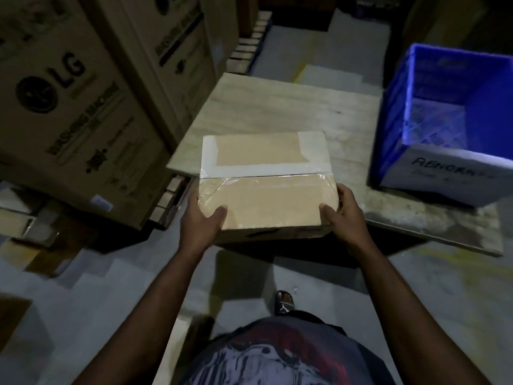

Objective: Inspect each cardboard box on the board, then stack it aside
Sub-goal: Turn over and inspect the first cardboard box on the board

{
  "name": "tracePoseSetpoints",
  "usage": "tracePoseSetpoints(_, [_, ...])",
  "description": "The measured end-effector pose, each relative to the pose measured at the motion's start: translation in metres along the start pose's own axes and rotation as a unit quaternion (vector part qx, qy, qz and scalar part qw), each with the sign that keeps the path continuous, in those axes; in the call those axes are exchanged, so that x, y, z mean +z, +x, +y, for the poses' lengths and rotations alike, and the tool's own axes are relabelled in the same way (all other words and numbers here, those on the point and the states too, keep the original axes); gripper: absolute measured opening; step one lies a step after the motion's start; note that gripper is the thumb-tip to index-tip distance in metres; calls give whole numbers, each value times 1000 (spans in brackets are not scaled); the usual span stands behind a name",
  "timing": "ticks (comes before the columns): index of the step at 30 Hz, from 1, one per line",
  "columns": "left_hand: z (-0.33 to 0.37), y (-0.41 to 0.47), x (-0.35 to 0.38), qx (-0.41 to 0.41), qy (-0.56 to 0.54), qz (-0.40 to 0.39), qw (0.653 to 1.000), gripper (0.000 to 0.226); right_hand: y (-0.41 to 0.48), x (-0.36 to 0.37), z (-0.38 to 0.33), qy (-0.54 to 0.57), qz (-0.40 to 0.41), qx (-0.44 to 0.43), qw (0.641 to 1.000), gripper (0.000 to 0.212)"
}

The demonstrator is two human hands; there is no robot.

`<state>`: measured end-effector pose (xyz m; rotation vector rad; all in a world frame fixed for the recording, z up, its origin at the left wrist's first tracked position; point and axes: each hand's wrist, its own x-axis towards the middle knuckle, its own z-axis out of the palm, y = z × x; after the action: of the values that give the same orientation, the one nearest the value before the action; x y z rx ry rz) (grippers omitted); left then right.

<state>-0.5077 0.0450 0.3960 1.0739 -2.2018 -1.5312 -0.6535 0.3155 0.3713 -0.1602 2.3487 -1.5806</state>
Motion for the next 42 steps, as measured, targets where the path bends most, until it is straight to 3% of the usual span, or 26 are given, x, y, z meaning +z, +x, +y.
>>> tracePoseSetpoints(9, [32,67,40,22,44,-49,998,60,49,-22,0,-6,45,19,999,57])
tracePoseSetpoints(15, [38,131,53,37,40,-85,995,48,82,-8,-9,-18,75,36,996,58])
tracePoseSetpoints(27, [43,259,53,70,64,-145,985,63,147,46,-45,-39,127,80,988,60])
tracePoseSetpoints(34, [42,302,72,65,109,-177,976,65,176,50,-48,-46,123,119,984,67])
tracePoseSetpoints(42, [52,321,107,58,127,-174,975,67,219,31,-29,-31,98,135,985,61])
